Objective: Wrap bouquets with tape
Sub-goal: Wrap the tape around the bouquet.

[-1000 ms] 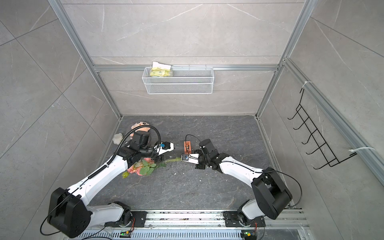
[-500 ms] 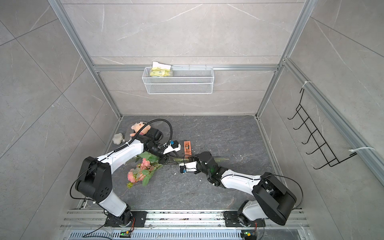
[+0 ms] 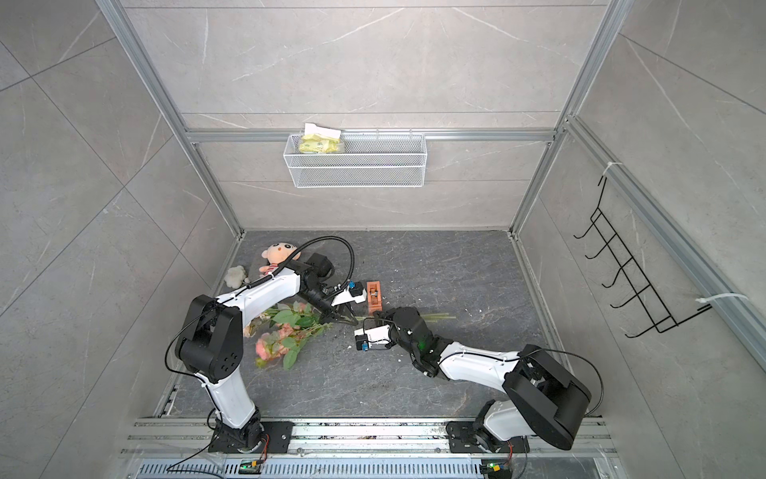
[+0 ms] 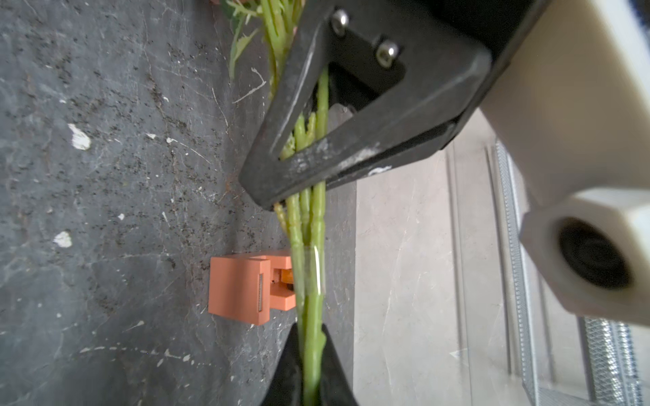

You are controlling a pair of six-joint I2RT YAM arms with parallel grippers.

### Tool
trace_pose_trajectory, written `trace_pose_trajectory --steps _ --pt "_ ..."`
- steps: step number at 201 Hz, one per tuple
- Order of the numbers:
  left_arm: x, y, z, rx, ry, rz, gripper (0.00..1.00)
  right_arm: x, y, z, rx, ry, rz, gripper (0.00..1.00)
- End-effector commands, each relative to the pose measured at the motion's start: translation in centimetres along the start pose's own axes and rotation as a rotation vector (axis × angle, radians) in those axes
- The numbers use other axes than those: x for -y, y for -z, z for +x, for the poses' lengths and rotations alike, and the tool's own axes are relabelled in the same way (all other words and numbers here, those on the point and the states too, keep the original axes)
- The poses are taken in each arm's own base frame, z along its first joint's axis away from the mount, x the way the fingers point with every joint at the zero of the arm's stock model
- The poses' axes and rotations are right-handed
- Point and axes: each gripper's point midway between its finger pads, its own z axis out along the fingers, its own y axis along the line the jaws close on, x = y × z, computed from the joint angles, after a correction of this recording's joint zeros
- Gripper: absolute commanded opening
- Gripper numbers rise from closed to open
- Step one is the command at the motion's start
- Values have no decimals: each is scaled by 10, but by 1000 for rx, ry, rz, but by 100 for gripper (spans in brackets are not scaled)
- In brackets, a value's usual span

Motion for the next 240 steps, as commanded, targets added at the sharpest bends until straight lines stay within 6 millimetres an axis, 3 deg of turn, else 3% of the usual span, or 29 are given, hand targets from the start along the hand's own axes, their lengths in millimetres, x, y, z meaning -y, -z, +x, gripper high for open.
trace_pose_trajectory --steps 1,12,27,41,54,72,106,110,116,121,134,161,195,207,231,240 --pt "-8 9 -8 -31 -61 -135 0 -1 14 -3 -39 -200 -180 39" --pt "-17 10 -9 -51 -90 -230 0 -9 25 -5 -49 -312 -289 51" --pt "-30 12 -13 -68 -130 -369 0 -19 53 -15 -18 -449 -483 50" --pt "-39 13 -19 -84 -182 -488 0 -1 77 -24 93 -598 -555 55" --pt "-41 15 -26 -93 -225 -565 0 24 90 -19 134 -745 -557 61" --pt "-42 24 -36 -86 -285 -679 0 36 105 -10 150 -903 -636 68" --pt "-31 35 -53 -72 -473 -897 0 48 88 26 47 -1182 -775 75" --pt "-30 35 -55 -77 -499 -917 0 47 85 27 38 -1211 -815 78" --pt "-28 34 -58 -83 -534 -952 0 45 80 27 33 -1230 -869 97" --pt "-25 32 -59 -101 -565 -965 0 43 78 27 31 -1247 -926 99" --pt "-21 24 -62 -167 -637 -1010 0 44 71 24 83 -1315 -1043 100" --pt "-15 18 -67 -181 -683 -1039 0 37 45 33 57 -1356 -1075 100" --pt "-17 23 -69 -163 -698 -1089 0 7 30 38 -38 -1320 -1102 99" --pt "-18 27 -72 -148 -703 -1114 0 1 25 39 -44 -1326 -1125 89" --pt "-17 25 -71 -147 -715 -1106 0 -7 17 42 -65 -1346 -1165 56" --pt "-18 25 -70 -153 -713 -1112 0 -8 14 43 -66 -1349 -1164 53"
